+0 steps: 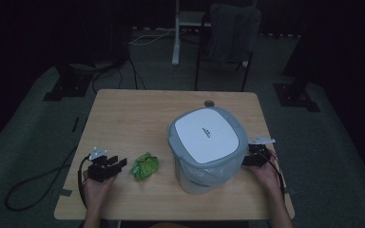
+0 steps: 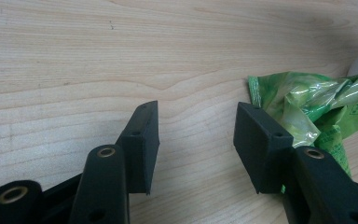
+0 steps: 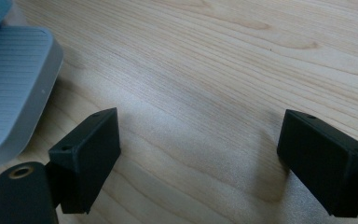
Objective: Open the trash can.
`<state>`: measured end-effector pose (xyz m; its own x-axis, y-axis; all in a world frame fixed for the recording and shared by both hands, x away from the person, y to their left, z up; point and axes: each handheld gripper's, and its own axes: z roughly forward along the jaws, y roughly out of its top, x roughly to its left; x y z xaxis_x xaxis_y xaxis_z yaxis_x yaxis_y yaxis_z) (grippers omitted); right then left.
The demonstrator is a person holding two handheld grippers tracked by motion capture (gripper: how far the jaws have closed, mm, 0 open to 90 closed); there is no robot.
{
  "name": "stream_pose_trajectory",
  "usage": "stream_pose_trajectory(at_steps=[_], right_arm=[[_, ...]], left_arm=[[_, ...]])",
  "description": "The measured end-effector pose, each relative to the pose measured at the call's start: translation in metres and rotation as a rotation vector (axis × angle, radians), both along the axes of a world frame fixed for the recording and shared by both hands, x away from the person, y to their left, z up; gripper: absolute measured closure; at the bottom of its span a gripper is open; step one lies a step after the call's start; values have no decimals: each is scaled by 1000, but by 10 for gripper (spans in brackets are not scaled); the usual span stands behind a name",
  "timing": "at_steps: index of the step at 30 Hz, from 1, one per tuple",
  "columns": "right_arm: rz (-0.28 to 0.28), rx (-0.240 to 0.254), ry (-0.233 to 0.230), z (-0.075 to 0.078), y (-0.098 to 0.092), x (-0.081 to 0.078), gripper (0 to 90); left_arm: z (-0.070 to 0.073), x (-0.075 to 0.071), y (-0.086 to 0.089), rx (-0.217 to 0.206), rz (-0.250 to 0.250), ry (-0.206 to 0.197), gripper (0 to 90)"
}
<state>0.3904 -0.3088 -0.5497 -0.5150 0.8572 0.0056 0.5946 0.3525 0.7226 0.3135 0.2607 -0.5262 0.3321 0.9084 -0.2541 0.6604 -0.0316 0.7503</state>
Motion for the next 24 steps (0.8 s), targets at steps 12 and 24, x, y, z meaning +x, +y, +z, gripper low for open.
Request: stream_pose_trajectory(at_steps=[12, 24], right_arm=[[63, -9, 16, 9, -3, -4, 584], [152, 100, -8, 28, 7, -8, 898]], left_arm=[[0, -1, -3, 7, -14, -1, 511], [0, -1, -5, 15, -24, 2, 511]])
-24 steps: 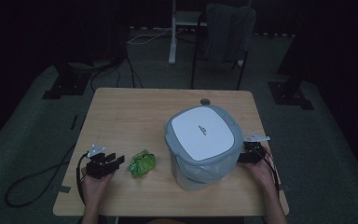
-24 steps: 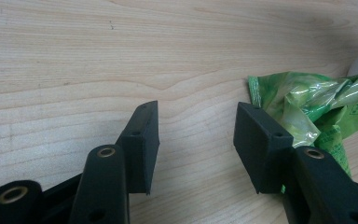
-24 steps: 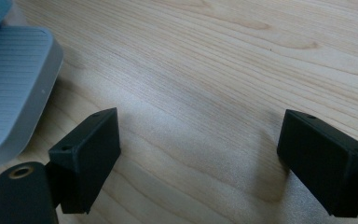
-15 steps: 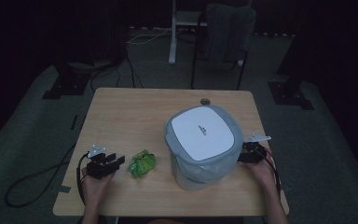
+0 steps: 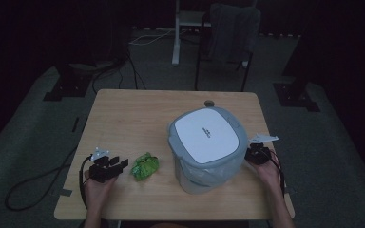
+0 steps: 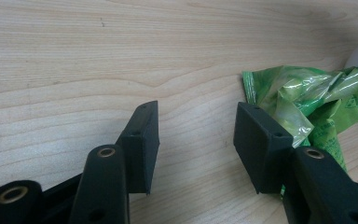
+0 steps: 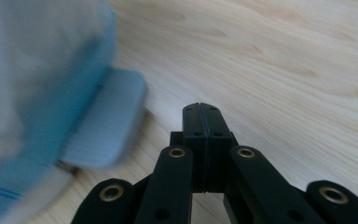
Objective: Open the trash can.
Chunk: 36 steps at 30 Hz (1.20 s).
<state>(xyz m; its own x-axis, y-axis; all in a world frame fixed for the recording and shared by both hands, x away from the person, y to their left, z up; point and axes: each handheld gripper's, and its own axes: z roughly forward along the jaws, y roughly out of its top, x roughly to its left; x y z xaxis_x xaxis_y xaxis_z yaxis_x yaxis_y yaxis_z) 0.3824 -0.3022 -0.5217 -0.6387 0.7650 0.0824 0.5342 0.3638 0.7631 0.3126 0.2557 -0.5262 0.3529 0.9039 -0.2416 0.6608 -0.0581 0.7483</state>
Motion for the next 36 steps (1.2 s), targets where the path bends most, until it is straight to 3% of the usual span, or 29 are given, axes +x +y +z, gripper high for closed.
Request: stream_pose_trajectory(at_steps=[9, 14, 17, 36], right_arm=[[70, 73, -3, 7, 18, 5, 896], [99, 56, 16, 2, 29, 7, 895], [112, 70, 34, 0, 32, 8, 896], [97, 70, 62, -6, 35, 10, 900]], left_arm=[[0, 0, -1, 6, -4, 0, 511], [0, 0, -1, 7, -6, -3, 511], [0, 0, -1, 5, -5, -1, 511], [2, -5, -5, 1, -11, -5, 511]])
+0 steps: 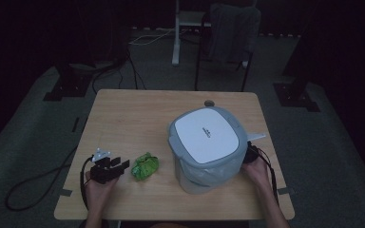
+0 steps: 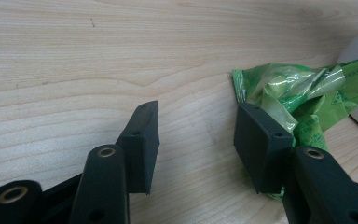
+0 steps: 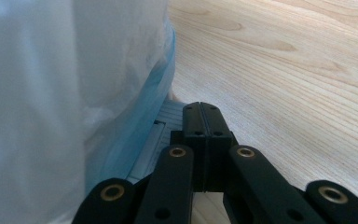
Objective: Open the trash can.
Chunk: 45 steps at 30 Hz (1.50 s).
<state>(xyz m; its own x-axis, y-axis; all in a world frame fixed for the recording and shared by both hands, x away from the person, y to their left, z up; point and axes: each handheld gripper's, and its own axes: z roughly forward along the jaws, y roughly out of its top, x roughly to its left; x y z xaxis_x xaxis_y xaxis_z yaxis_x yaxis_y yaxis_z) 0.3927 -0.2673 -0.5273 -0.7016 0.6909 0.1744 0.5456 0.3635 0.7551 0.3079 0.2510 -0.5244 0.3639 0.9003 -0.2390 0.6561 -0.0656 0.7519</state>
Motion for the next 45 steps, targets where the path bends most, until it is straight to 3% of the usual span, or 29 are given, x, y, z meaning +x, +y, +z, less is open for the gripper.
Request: stream_pose_trajectory(at_steps=[24, 45], right_arm=[[-4, -26, 35, -7, 2, 3, 900], [-1, -30, 31, -7, 3, 3, 900]], left_arm=[[1, -6, 1, 0, 1, 6, 511], [0, -7, 1, -2, 5, 8, 511]])
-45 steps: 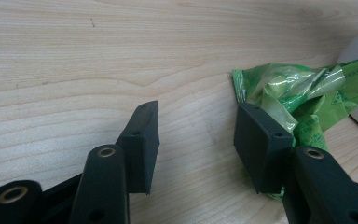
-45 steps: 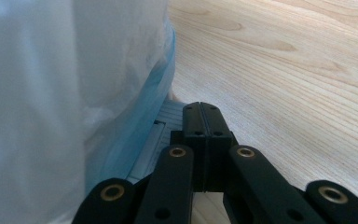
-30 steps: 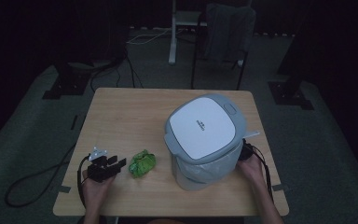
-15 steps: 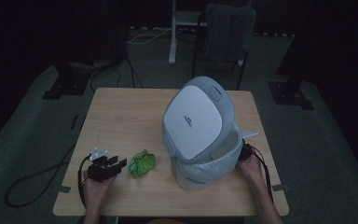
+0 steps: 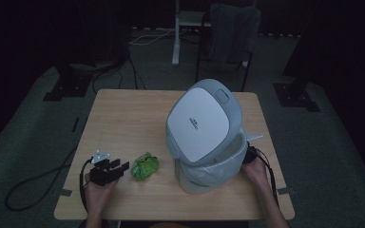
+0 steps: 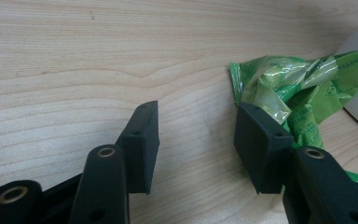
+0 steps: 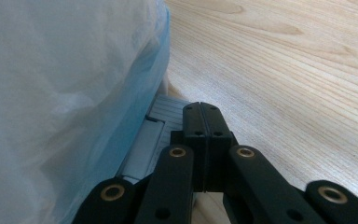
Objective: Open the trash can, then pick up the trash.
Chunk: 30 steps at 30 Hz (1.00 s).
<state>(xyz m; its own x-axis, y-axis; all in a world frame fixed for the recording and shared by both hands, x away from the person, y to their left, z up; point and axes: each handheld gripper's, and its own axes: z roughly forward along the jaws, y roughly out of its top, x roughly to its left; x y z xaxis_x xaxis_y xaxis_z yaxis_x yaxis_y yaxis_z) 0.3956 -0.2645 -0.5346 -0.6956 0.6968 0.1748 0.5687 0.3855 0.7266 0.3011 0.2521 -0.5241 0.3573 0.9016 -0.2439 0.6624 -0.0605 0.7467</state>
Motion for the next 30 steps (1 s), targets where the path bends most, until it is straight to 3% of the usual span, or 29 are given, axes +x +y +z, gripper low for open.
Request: stream_pose_trajectory(at_steps=[14, 18, 19, 22, 30], right_arm=[[1, -1, 0, 0, 0, 0, 900], [2, -1, 0, 0, 0, 0, 900], [2, 0, 0, 0, 0, 0, 900], [-1, 4, 3, 0, 0, 0, 900], [-6, 7, 6, 0, 0, 0, 900]], left_arm=[[5, -4, -1, -12, 1, -13, 508], [13, -13, -2, -25, 7, -32, 500], [21, -23, -4, -14, 3, -54, 500], [30, -35, -7, 8, -3, -72, 489], [34, -52, -19, 44, 9, -95, 475]])
